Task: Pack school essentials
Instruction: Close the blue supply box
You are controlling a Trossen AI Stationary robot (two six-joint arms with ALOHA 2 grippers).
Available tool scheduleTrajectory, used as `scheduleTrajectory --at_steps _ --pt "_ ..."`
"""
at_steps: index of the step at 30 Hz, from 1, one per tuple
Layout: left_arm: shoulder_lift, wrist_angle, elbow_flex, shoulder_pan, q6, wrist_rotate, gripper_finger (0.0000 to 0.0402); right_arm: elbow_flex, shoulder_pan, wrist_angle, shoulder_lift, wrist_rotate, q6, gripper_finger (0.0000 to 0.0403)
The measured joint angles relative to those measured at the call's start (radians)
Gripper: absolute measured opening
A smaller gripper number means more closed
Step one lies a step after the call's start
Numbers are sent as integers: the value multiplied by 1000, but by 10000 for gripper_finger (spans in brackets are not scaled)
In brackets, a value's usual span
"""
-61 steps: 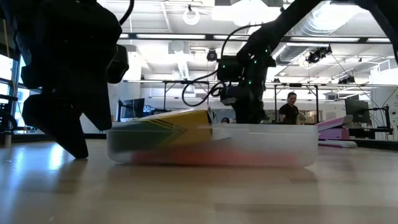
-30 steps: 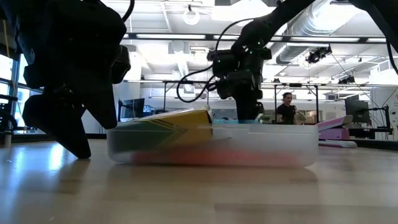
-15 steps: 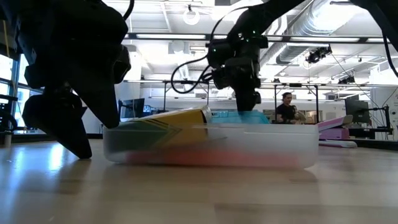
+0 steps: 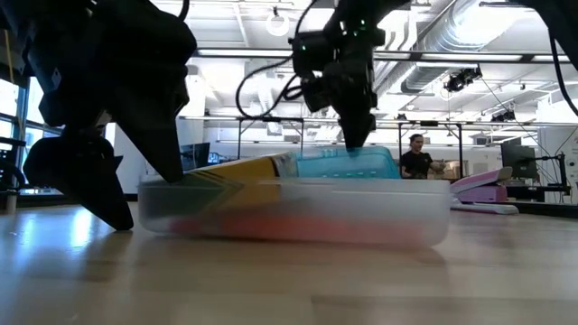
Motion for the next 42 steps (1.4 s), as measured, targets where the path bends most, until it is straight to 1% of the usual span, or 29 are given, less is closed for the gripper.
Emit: scheduleTrajectory --at_steps 3,9,13,21,29,38,42 --pt "0 0 0 0 -14 -1 388 38 23 -31 0 39 0 112" --pt "0 -5 1 1 -33 -7 388 87 63 -55 0 62 44 112" --pt "0 -12 2 13 -42 -3 388 128 94 -67 0 98 55 112" --pt "-2 -14 2 44 -45 11 387 181 144 -79 -1 101 109 112" --pt "-2 -15 2 77 -43 11 387 193 189 -91 -3 101 146 112" --pt "-2 -16 2 105 -41 4 388 193 221 -139 -3 168 165 112" --pt "-1 -16 1 105 -40 -8 387 192 221 -143 -2 172 168 112"
